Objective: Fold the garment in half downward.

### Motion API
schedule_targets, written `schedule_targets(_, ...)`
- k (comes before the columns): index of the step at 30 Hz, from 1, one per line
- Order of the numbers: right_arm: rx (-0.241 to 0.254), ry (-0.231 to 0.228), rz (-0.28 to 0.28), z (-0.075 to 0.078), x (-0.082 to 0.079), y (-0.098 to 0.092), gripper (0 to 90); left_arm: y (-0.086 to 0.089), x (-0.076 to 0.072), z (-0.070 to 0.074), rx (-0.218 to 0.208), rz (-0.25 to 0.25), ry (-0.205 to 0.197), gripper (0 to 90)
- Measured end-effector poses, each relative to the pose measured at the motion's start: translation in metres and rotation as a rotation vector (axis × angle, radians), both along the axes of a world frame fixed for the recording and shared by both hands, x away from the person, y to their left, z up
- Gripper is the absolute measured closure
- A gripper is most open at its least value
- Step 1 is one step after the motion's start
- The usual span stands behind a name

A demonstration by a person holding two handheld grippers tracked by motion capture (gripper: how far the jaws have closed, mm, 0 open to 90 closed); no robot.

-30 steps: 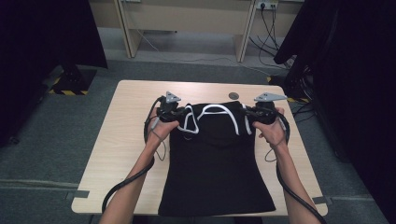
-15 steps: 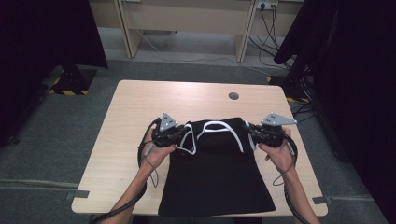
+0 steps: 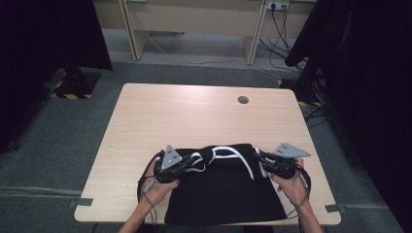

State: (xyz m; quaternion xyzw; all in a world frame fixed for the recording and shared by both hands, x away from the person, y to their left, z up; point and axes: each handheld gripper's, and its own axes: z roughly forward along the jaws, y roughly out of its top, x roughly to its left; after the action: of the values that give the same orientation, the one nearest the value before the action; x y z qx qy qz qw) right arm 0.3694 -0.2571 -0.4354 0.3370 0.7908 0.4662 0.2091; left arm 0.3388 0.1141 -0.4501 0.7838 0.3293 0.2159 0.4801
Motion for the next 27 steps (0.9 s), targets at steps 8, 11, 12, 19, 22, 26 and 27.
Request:
schedule_targets(8,-0.001,0.025,0.013,-0.011,-0.027,-0.01,81.4,0.004,-0.029,-0.017,0.0,-0.04,0.037,81.5)
schedule_targets(11,0.005,0.048,0.006,-0.017,-0.035,-0.013,81.1,0.003,-0.037,-0.021,0.007,-0.061,0.053,80.9)
schedule_targets(12,0.008,0.055,0.004,-0.019,-0.039,-0.014,80.9,0.003,-0.039,-0.022,0.007,-0.062,0.055,80.7)
schedule_targets(19,0.03,0.08,-0.016,-0.012,-0.056,-0.019,70.1,0.011,-0.046,-0.022,-0.054,-0.068,0.089,71.3)
schedule_targets(22,0.044,0.078,-0.028,-0.004,-0.06,-0.022,65.6,0.014,-0.047,-0.015,-0.075,-0.065,0.081,66.0)
schedule_targets(26,0.059,0.071,-0.049,0.008,-0.059,-0.024,59.7,0.014,-0.045,-0.005,-0.096,-0.066,0.081,59.8)
schedule_targets(27,0.063,0.067,-0.055,0.01,-0.058,-0.024,58.3,0.014,-0.044,-0.003,-0.101,-0.065,0.085,58.6)
